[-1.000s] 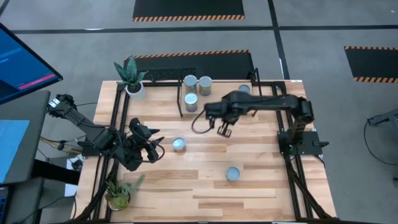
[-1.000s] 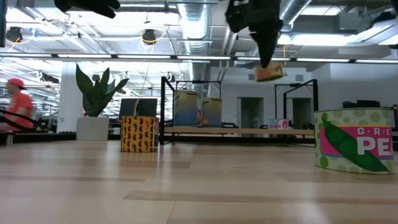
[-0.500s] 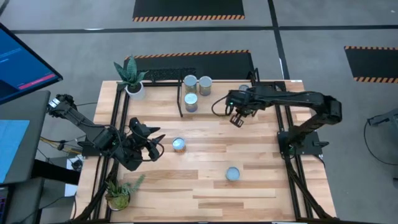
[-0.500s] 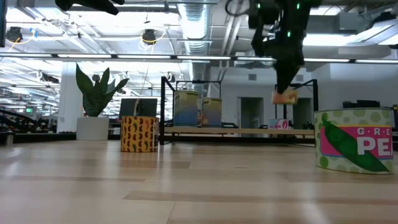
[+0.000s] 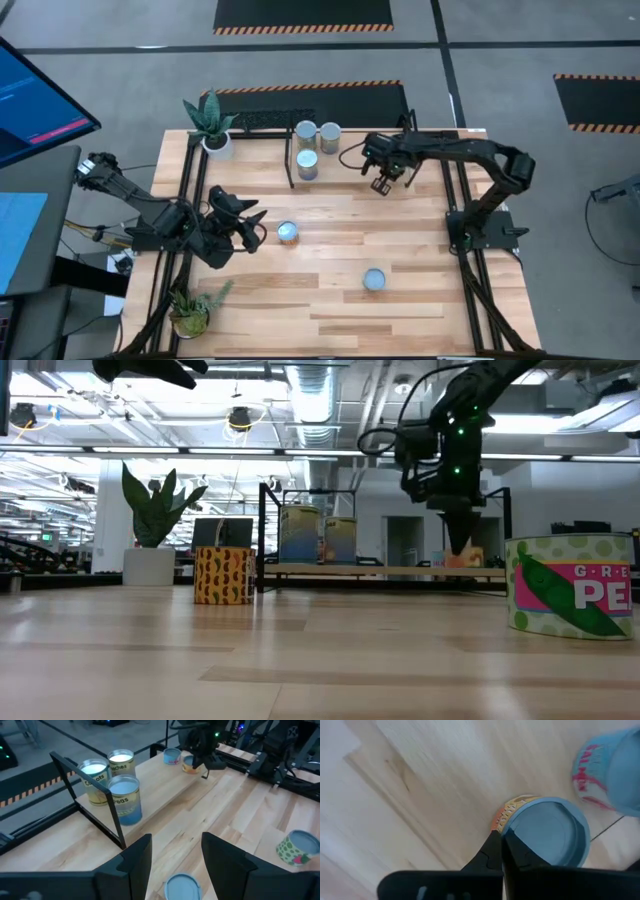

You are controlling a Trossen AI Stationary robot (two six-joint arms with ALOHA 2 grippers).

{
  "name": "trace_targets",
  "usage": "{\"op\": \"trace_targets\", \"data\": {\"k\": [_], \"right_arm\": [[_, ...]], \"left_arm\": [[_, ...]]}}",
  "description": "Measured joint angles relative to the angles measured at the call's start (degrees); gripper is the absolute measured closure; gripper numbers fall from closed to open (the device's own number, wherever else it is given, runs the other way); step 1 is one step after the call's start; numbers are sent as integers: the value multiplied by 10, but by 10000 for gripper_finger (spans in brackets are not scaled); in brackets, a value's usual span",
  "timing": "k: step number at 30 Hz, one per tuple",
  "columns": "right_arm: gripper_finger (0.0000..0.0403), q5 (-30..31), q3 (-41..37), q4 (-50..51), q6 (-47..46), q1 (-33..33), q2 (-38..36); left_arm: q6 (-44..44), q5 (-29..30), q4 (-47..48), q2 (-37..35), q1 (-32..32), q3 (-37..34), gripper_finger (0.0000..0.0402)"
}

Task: Pick and place cans onto a shelf
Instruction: Put the canned mushrooms on the shelf

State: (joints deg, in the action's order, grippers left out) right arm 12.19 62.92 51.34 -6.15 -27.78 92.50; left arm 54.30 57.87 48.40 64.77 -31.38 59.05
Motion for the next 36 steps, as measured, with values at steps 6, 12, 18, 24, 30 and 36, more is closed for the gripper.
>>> {"op": "trace_targets", "data": {"k": [6,12,18,24,30,36], "right_arm": [[382,0,1,-25,0,-2,5],[359,-2,0,-22,-2,-2,2],[348,14,0,-19,-13,-5,1],[346,22,0,-19,-13,-5,1],[346,21,0,-11,-13,-5,1],[346,26,0,-3,-10,-5,1]], "left_arm": [[0,-2,0,0,0,0,239],[0,-2,1,0,0,0,239],[0,-2,1,0,0,0,239],[0,-6,1,0,0,0,239],[0,-8,1,0,0,0,239],[0,-17,1,0,0,0,239]]}}
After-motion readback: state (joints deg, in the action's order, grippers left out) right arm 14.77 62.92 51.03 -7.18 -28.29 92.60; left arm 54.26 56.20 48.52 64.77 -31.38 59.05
